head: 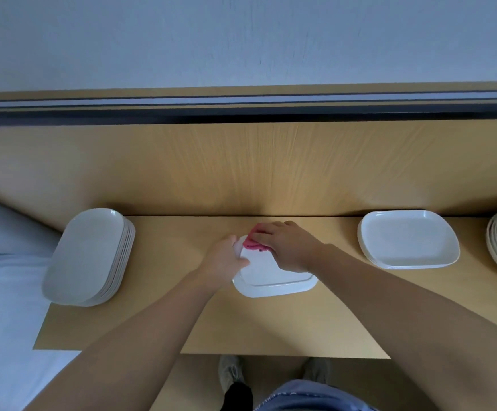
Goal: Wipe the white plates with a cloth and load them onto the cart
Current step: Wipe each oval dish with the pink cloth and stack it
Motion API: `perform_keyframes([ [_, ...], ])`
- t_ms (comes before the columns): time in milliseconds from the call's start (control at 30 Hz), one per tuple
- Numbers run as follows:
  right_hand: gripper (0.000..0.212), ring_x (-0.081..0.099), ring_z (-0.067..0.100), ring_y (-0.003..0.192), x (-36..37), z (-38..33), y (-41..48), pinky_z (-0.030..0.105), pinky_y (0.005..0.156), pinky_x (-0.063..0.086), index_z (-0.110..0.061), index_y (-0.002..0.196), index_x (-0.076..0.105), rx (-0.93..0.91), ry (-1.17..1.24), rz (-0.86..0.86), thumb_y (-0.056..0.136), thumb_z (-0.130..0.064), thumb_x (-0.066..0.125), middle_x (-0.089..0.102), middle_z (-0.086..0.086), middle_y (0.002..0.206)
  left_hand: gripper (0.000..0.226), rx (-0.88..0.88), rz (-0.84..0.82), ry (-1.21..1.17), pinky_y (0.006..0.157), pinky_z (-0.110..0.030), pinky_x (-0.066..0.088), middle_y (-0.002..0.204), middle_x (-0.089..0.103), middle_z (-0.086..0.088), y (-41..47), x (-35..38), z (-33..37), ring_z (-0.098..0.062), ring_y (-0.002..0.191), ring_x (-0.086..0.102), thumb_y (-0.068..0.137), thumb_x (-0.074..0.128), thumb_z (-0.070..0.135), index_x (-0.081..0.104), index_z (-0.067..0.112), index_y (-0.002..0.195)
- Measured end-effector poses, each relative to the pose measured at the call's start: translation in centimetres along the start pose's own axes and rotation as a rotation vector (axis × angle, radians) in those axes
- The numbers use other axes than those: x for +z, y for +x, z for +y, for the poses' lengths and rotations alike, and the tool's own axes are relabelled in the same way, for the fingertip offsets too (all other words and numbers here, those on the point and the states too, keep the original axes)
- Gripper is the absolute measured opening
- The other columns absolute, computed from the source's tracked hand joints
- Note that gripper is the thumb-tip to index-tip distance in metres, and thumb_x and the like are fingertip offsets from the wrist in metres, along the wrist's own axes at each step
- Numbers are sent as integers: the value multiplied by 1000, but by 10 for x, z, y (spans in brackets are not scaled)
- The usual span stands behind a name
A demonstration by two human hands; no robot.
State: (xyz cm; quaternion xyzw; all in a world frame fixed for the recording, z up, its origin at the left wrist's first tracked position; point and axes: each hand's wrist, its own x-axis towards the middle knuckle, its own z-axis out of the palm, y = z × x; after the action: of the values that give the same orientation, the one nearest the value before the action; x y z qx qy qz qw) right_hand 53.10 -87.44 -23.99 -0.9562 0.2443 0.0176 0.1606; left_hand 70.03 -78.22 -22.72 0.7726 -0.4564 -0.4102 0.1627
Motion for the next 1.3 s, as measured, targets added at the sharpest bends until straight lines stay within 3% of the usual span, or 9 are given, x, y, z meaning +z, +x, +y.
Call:
perform_keyframes([
  [133, 45, 40, 20, 130, 19, -4, 8, 36, 101, 38, -28, 141, 39, 54, 3, -36, 97, -19, 46, 39, -11, 145, 31, -15, -5, -4, 69, -32, 47, 99, 61, -7, 2, 1, -3, -25, 89, 60, 80, 69, 17, 54, 9, 107],
  [267, 50, 32, 19, 138, 19, 3, 1, 37, 110, 30, -26, 146, 38, 47, 30, -54, 98, -12, 44, 34, -10, 153, 38, -34, -13, -36, 63, -28, 49, 102, 60, -5, 0, 3, -8, -21, 88, 60, 80, 69, 15, 53, 12, 113],
  [500, 55, 33, 16, 140, 19, 42, -43, 26, 112, 28, -24, 146, 41, 193, 113, -25, 95, -3, 42, 33, -9, 154, 50, -45, -23, -45, 77, -36, 56, 108, 59, -2, 1, 5, -9, -20, 96, 61, 80, 71, 18, 49, 14, 125],
  [633, 46, 31, 11, 141, 25, 44, -65, 18, 109, 26, -23, 146, 41, 362, 262, 59, 101, -12, 40, 30, -10, 156, 54, -53, -27, -70, 69, -30, 54, 107, 56, 1, 3, 6, -9, -18, 95, 60, 81, 71, 18, 47, 16, 130],
  [800, 46, 31, 14, 142, 43, 36, -81, 32, 114, 30, -26, 148, 36, 470, 312, 89, 103, -19, 39, 24, -9, 158, 52, -65, -14, -85, 76, -31, 53, 103, 57, 4, 3, 10, -16, -16, 93, 60, 81, 72, 17, 49, 15, 127],
  [1000, 41, 46, 27, 132, 52, 23, -93, 33, 104, 36, -17, 139, 49, 442, 229, 144, 99, -11, 45, 38, 3, 151, 53, -96, 8, -140, 76, -29, 52, 105, 61, 3, 3, 16, -23, -15, 92, 61, 79, 74, 15, 50, 15, 127],
  [1167, 54, 64, 29, 111, 51, 27, -100, 44, 77, 59, -8, 119, 65, 303, 129, 159, 69, 7, 76, 63, 13, 124, 61, -67, -62, -127, 75, -26, 50, 105, 58, 5, -1, 16, -28, -14, 94, 60, 81, 72, 17, 44, 18, 135],
  [1233, 49, 57, 26, 121, 46, 32, -94, 46, 86, 55, -8, 127, 61, 268, 144, 133, 80, 5, 67, 59, 11, 131, 64, -43, -120, -130, 74, -24, 51, 106, 59, 5, -4, 14, -31, -11, 94, 60, 80, 72, 17, 42, 21, 137],
  [1300, 49, 39, 19, 137, 41, 37, -90, 38, 108, 38, -13, 141, 48, 268, 179, 102, 94, -1, 51, 42, 5, 149, 64, -27, -161, -137, 74, -28, 55, 105, 60, 5, -7, 11, -33, -10, 93, 61, 76, 75, 17, 44, 23, 132],
])
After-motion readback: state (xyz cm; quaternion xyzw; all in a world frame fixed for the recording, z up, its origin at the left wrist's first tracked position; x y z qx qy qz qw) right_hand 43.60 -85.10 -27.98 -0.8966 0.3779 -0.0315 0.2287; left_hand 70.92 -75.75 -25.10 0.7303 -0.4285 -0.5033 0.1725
